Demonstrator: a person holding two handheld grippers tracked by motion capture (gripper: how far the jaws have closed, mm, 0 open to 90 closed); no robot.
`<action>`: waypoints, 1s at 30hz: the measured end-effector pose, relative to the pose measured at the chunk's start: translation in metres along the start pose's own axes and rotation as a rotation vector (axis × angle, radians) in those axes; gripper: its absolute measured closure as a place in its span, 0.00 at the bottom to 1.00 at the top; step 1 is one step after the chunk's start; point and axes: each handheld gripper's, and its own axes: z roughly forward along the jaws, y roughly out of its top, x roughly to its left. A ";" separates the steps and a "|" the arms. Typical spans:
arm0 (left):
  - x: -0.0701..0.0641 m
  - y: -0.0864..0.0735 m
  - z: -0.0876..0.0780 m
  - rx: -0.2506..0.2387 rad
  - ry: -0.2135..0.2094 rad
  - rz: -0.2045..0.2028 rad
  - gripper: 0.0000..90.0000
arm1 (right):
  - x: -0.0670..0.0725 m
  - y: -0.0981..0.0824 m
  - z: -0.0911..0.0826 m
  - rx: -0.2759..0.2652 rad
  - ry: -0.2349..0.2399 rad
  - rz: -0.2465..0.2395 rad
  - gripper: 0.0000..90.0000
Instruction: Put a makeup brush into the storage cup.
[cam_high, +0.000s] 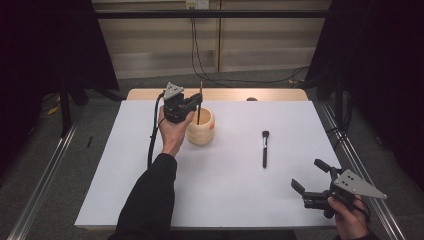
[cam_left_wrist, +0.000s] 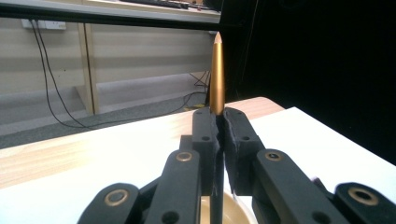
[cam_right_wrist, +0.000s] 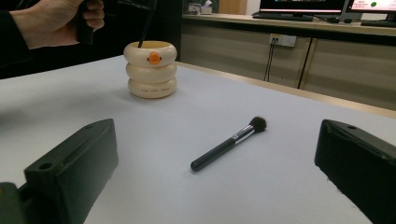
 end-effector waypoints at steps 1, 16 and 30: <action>0.001 -0.001 0.000 0.004 0.005 0.003 0.93 | 0.000 0.000 0.000 0.000 -0.002 0.002 0.00; 0.006 -0.013 -0.004 0.016 0.012 -0.011 0.93 | 0.000 0.000 0.000 0.010 0.009 0.004 0.00; 0.005 -0.029 0.000 0.052 0.018 0.000 0.93 | 0.000 0.000 0.000 0.002 0.004 0.002 0.00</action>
